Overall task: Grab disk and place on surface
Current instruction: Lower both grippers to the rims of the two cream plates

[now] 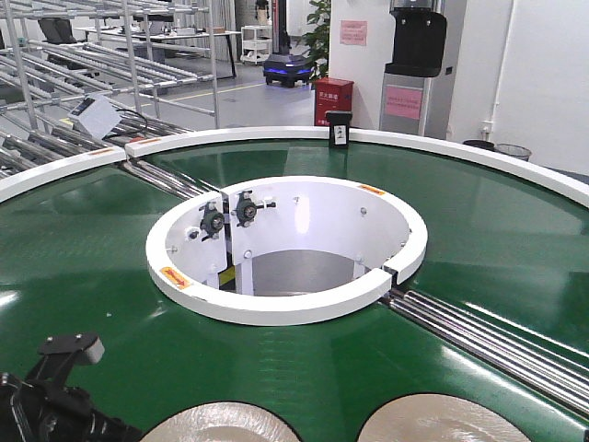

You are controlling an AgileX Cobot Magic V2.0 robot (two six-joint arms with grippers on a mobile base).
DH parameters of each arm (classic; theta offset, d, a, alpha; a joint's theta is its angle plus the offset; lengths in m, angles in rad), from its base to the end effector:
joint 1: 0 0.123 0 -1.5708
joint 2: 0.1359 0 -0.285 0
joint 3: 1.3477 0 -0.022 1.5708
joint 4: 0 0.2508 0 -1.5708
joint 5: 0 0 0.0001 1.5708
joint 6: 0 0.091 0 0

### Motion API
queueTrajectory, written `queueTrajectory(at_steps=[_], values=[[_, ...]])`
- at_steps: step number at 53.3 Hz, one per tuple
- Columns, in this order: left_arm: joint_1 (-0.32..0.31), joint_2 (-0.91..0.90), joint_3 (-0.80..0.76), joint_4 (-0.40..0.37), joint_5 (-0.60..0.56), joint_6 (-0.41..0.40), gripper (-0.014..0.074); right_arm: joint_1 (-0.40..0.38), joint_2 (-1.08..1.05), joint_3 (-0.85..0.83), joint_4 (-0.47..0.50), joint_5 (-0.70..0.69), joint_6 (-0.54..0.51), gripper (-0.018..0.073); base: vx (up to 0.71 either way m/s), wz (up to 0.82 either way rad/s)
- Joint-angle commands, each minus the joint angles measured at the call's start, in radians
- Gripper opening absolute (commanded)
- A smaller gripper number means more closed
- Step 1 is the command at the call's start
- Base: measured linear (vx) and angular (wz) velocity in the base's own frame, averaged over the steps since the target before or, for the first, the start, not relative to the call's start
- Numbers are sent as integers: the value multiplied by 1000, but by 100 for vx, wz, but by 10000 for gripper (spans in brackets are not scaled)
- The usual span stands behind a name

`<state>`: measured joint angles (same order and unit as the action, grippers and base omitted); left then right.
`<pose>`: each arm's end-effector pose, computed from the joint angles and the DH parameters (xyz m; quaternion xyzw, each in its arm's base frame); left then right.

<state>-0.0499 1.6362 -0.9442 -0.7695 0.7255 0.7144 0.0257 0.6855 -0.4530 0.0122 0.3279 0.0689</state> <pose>0.3046 -0.0573 0.2033 0.1122 0.9466 -0.2293 0.1967 0.1381 0.0039 0.2755 0.0223 0.8529 0.0293 0.5208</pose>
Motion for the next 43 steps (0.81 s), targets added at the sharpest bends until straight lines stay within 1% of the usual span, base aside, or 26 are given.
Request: queueTrajectory(at_steps=[1, 10, 15, 18, 24, 26, 29, 31, 35, 40, 43], values=[[4, -4, -33, -48, 18, 32, 433, -5, 4, -36, -12, -79, -3, 585, 0, 0], [4, 58, -33, -59, 60, 40, 433, -5, 4, -36, -12, -79, -3, 585, 0, 0], [4, 85, -33, -91, 80, 64, 433, -5, 4, -36, -12, -79, -3, 585, 0, 0], [4, 93, -33, -129, 98, 92, 432, -5, 4, -36, -12, -79, -3, 585, 0, 0], [4, 107, -33, -247, 164, 185, 431, -5, 4, -36, -12, -79, -3, 585, 0, 0], [4, 108, -33, -283, 182, 207, 430, -5, 4, -36, -12, -79, -4, 585, 0, 0], [4, 112, -33, -317, 204, 222, 419, -5, 4, -36, -12, -80, -4, 585, 0, 0], [4, 114, -33, -331, 219, 223, 401, -5, 4, -36, -12, -80, -4, 585, 0, 0], [4, 114, -33, -334, 242, 222, 349, -5, 4, -36, -12, -78, -4, 585, 0, 0], [4, 114, -33, -334, 263, 222, 246, -5, 4, -19, 0, -70, 4, 585, 0, 0], [4, 114, -33, -335, 269, 222, 167, -5, 4, -13, 9, -69, 6, 585, 0, 0]])
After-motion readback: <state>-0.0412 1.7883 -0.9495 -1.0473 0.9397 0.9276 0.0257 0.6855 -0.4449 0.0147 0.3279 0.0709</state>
